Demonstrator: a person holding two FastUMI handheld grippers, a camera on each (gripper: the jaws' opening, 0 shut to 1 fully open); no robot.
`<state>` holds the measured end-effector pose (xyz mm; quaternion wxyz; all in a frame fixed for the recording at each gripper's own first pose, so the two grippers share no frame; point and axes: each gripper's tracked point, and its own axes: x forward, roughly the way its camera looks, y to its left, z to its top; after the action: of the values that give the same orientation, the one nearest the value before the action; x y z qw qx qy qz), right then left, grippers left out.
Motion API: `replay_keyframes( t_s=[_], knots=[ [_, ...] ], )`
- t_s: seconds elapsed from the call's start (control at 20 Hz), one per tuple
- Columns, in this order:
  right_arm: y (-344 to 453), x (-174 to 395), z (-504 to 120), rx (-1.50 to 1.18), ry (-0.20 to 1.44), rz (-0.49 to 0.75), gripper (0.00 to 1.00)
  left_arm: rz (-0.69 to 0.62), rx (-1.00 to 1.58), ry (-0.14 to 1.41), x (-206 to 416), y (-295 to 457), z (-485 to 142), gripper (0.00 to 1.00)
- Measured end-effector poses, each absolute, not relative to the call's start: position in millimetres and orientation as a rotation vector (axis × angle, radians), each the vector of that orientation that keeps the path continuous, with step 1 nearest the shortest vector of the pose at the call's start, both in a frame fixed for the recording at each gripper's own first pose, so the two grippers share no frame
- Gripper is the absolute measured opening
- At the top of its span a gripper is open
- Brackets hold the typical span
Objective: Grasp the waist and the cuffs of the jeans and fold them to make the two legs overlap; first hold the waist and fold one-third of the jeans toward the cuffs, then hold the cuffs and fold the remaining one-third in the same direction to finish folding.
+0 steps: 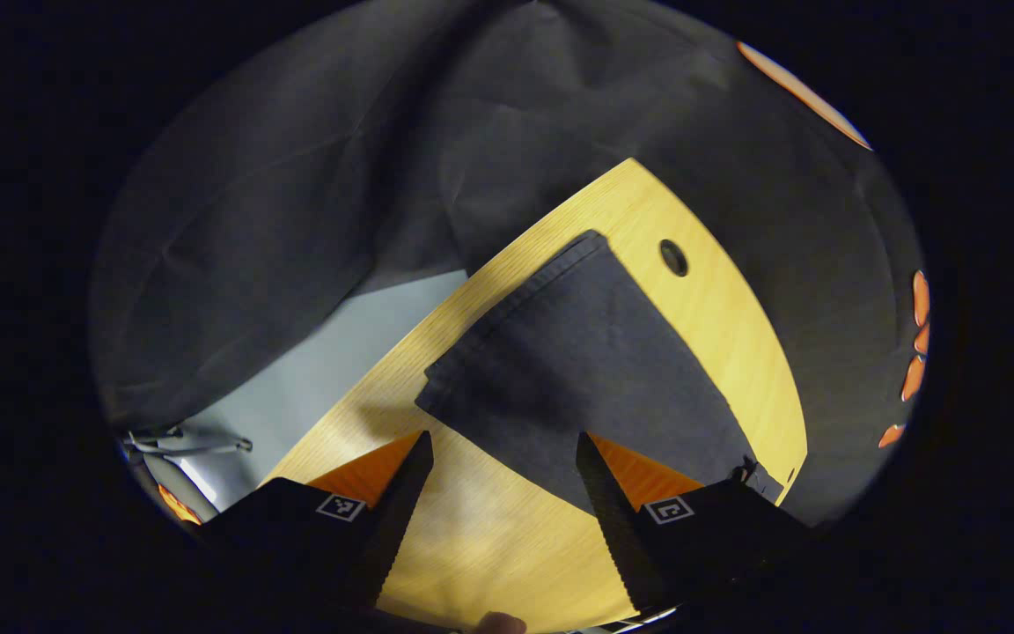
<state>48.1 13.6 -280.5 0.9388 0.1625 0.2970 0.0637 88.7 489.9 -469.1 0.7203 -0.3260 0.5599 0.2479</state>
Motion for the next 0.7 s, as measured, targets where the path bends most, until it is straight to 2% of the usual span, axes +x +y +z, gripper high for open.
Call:
replay_keyframes(
  t_s=[0.45,0.65,0.7],
  knots=[
    [-16.9,33.1,-257.0,0.315,0.561,0.075,0.97,0.788,-0.704,1.368,95.9,504.3,-491.5,0.98],
    [-7.4,36.4,-254.2,0.313,0.560,0.101,0.97,0.788,-0.603,1.328,105.6,503.7,-496.4,0.98],
    [-4.1,37.0,-255.4,0.311,0.568,0.110,0.97,0.756,-0.554,1.293,112.1,504.0,-496.4,0.92]
  ],
)
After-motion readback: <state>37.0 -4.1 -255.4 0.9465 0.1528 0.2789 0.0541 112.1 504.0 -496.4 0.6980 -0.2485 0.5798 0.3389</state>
